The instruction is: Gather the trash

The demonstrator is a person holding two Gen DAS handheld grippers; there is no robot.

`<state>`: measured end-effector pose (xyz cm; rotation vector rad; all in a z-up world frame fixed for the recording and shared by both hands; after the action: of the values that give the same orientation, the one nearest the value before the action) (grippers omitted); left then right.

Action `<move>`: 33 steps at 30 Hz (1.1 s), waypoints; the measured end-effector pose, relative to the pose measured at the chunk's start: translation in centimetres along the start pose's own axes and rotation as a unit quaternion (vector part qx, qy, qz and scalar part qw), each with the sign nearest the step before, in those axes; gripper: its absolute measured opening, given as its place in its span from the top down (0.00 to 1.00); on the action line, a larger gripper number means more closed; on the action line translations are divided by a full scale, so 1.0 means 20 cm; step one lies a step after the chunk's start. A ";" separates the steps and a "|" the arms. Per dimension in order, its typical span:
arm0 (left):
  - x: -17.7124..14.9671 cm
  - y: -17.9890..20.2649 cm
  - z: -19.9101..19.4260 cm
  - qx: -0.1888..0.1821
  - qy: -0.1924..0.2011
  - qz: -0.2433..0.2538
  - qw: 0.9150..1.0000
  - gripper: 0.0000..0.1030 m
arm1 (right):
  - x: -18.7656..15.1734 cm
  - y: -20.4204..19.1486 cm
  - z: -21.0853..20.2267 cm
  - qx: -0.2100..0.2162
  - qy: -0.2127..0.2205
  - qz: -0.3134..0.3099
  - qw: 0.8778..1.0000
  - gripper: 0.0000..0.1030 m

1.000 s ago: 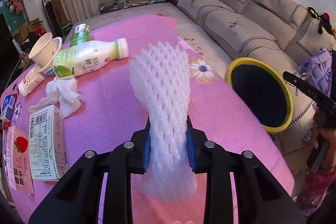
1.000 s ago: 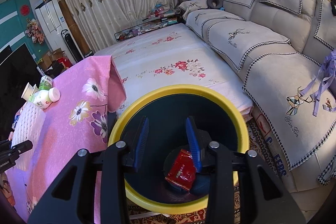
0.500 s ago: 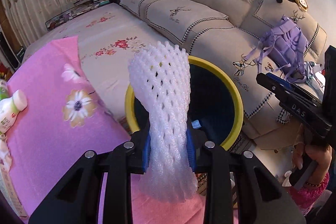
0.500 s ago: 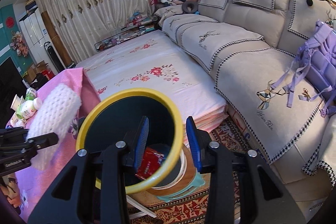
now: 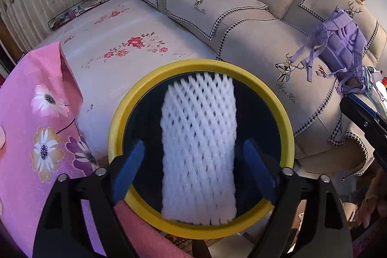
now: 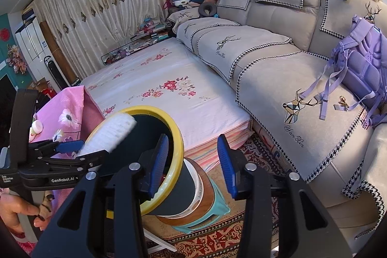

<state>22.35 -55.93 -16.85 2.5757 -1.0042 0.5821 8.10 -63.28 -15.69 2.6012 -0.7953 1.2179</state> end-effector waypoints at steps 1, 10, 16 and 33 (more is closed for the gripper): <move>0.00 0.00 -0.01 0.000 0.004 -0.001 1.000 0.14 | 0.00 -0.01 0.00 -0.002 0.001 -0.002 1.000 0.61; -0.12 -0.15 -0.31 -0.001 0.051 -0.029 0.998 0.09 | 0.02 -0.06 -0.08 -0.010 0.015 -0.008 1.000 0.55; -0.34 -0.35 -0.69 0.007 0.107 -0.072 0.992 0.05 | 0.04 -0.20 -0.10 0.005 0.015 -0.028 0.999 0.54; -1.15 -1.14 -1.47 0.150 0.215 -0.232 0.937 0.05 | 0.05 -1.20 -0.13 0.165 0.001 -0.167 0.972 0.53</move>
<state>15.19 -14.31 -5.49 2.6198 -0.1604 1.1597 19.60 -42.39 -11.51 2.8310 -0.1446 1.3396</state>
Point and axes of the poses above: each gripper's, at about its wrist camera, not at the fingertips, and z roughly the way its jaws point, y to its right, x to its top, the point moved 1 cm from there along z, roughly the way its jaws point, and after that the axes turned 11 degrees about -z, right-handed, at the moved point
